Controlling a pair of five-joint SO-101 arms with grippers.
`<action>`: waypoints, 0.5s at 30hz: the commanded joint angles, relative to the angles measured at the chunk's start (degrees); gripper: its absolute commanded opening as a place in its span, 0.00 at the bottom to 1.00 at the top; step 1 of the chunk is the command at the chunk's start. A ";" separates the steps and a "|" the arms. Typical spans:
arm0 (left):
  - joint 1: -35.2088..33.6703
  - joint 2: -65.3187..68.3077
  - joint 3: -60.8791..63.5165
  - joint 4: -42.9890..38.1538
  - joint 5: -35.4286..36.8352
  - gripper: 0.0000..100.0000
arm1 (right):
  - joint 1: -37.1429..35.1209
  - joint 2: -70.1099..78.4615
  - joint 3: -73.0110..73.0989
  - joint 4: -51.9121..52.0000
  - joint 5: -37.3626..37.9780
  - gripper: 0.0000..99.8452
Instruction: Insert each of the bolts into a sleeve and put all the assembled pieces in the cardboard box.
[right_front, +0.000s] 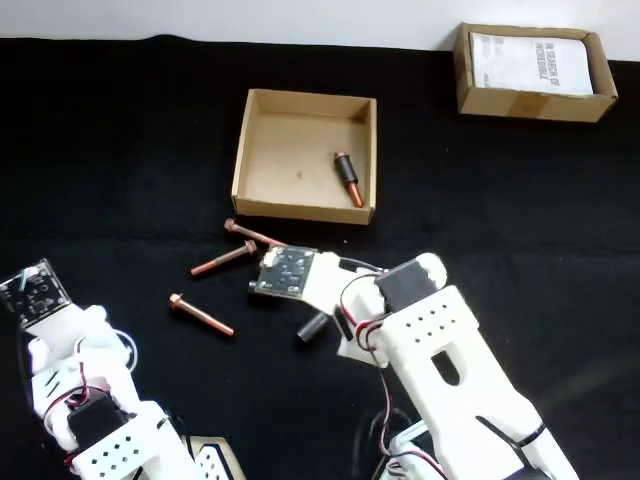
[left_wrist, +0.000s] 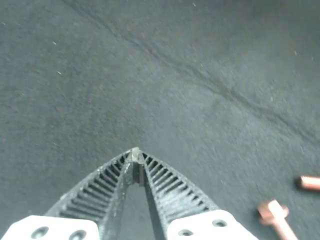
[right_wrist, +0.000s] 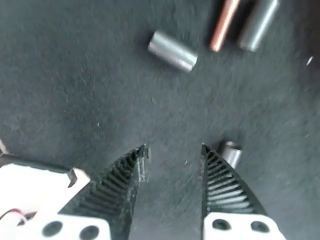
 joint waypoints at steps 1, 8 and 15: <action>-0.92 -1.36 1.01 -1.58 -0.44 0.02 | -5.23 -1.54 0.22 -3.91 1.05 0.14; -1.27 -1.36 1.01 -1.58 -0.44 0.02 | -16.40 3.12 2.33 -12.35 6.07 0.14; -1.01 -1.36 1.01 -1.58 -0.44 0.02 | -12.44 14.99 2.42 -22.11 16.79 0.14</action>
